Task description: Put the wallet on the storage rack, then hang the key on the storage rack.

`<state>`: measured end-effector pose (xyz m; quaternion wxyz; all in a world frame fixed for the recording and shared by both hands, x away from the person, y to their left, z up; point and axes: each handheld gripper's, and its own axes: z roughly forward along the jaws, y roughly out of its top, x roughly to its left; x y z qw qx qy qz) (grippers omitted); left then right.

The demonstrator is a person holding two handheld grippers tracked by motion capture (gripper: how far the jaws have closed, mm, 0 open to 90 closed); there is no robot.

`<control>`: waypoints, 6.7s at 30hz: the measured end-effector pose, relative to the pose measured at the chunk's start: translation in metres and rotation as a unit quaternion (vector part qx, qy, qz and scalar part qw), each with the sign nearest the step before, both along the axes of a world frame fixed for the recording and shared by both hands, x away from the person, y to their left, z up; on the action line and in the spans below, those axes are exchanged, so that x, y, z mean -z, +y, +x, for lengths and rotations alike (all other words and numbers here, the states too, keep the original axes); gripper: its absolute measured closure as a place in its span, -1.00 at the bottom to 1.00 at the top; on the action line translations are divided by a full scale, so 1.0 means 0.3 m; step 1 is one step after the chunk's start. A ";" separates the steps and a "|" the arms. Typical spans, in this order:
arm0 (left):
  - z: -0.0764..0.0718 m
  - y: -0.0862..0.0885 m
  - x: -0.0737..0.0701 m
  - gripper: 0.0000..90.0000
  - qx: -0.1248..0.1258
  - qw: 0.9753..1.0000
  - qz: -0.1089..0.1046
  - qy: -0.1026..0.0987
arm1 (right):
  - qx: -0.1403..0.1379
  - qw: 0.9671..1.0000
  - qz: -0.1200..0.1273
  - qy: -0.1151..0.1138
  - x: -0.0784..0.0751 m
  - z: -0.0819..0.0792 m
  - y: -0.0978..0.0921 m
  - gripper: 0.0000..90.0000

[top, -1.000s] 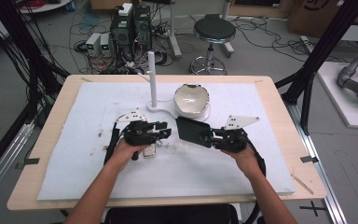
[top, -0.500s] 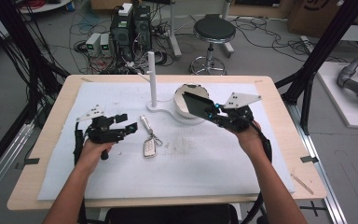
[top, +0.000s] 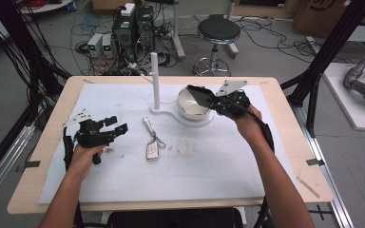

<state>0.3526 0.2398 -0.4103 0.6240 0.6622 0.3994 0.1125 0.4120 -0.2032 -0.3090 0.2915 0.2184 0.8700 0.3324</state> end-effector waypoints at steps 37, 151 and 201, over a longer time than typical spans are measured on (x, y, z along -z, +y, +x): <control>0.005 0.004 0.018 -0.47 0.001 1.000 -0.019 0.015 | -0.073 0.992 -0.089 -0.042 0.091 0.083 0.104 0.77; 0.125 -0.264 0.069 -0.32 -0.112 0.982 0.123 0.095 | 0.122 0.979 0.161 0.040 0.300 -0.184 -0.294 -0.53; 0.122 -0.327 0.102 0.65 -0.059 0.958 0.240 0.141 | 0.128 0.977 0.164 0.044 0.303 -0.192 -0.311 -0.53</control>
